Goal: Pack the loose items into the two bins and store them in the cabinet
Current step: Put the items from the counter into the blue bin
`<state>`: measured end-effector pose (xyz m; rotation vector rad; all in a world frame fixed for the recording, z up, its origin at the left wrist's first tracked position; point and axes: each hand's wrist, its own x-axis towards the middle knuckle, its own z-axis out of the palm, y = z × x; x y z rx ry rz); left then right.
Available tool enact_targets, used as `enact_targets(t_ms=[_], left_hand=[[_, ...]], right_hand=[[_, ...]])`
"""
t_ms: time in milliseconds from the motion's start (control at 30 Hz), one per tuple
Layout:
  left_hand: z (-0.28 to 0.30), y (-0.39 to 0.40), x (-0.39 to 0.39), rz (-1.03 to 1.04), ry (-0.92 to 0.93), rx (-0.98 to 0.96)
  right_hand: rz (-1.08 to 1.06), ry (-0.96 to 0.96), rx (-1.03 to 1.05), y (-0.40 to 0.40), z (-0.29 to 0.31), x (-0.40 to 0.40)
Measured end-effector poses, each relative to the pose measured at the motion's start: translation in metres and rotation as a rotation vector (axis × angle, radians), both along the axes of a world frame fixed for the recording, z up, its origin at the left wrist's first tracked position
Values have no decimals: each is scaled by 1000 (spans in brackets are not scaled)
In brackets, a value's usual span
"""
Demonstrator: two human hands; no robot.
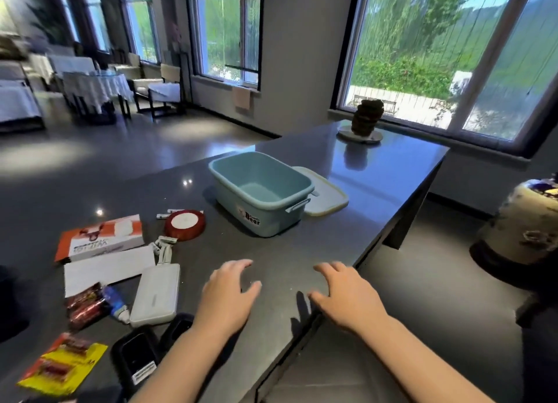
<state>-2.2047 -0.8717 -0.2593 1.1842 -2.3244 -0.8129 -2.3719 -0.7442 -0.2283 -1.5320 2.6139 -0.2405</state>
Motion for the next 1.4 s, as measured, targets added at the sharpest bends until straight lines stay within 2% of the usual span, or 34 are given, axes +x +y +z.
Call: enact_targets(t_ms=[133,300,400,467,633,700,867,1033,1133,1300,1400], left_hand=[[6,-34,-27,56,7,-6],[1,-50,-36,105,-26,36],[2,-65,-33,220,-44,24],[3,-68,-31,315,-24,33],[7,-61,-44,452,15,28],[10,-59,-55,499,26,19],[14,-50,-77,574,99,-15],[19,-42,-93,702,231,-116],[15,-31,-110,704,262,-164],[10,-23,-127,612,110,-245],[4,-22,-132,594,24,-237]], right_hand=[[52,54,-97,-56,12,-32],[205,20,-258,-112,13,-46],[289,45,-337,-151,12,-62],[348,60,-328,-174,11,-72],[546,12,-138,-211,-2,-82],[555,-34,-144,-218,-4,-88],[723,48,-210,-196,-13,-128],[986,-139,-222,-164,-14,-203],[1020,-209,-254,-164,-14,-239],[977,-179,-281,-185,-7,-279],[939,-167,-248,-191,-7,-277]])
